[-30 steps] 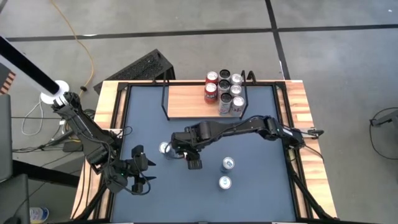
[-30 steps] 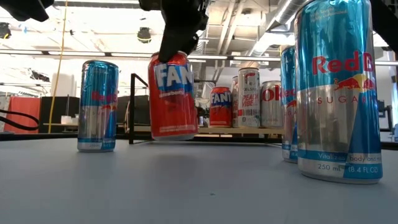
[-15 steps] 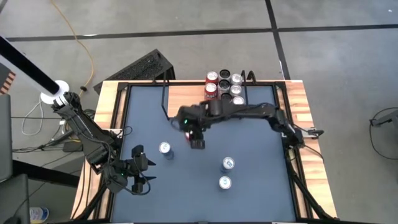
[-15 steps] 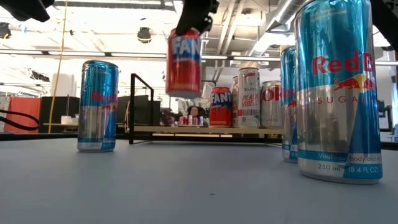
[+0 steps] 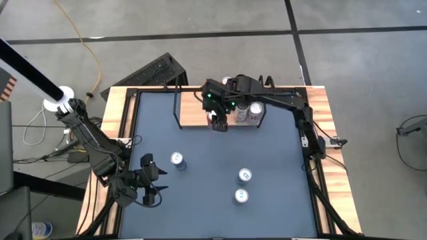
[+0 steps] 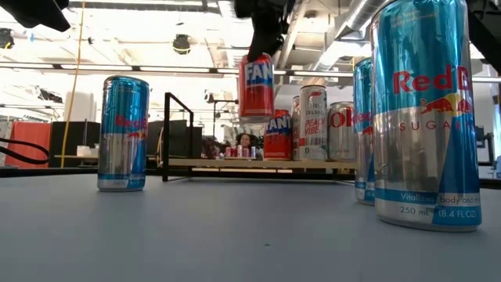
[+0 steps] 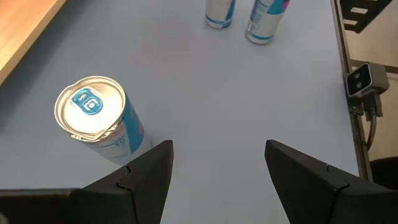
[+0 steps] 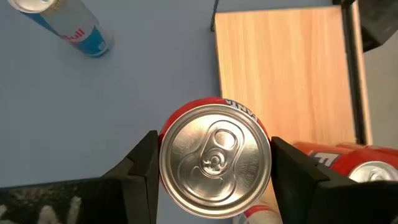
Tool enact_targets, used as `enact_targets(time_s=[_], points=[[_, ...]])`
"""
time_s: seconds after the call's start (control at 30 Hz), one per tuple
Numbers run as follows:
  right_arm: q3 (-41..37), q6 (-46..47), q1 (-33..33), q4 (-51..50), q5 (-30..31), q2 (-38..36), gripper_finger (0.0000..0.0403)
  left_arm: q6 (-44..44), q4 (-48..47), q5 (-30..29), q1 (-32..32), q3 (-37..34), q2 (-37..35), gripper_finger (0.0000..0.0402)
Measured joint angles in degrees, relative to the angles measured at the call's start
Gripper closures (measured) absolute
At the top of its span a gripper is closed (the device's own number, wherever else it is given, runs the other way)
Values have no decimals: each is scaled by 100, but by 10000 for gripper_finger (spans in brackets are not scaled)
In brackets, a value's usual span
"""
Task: Place canned beverage on shelf
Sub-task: Put the red soda can on the shelf aligned with the other red soda cans
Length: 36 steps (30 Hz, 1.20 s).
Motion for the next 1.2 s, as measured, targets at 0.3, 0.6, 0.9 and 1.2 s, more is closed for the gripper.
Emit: enact_targets(time_s=[0.3, 0.6, 0.9, 1.2], points=[[-506, -199, -458, 143, -205, -164, 194, -256, -262, -269, 2, 2, -144, 157], [-1992, -278, -560, 1246, -407, -917, 194, -317, -341, -444, 54, 2, -148, 157], [-3407, -78, -740, 2629, -363, -1702, 194, -253, -354, -442, 293, 2, -148, 157], [-3473, -149, -736, 2194, 14, -1317, 194, -260, -339, -415, 361, 2, -148, 157]])
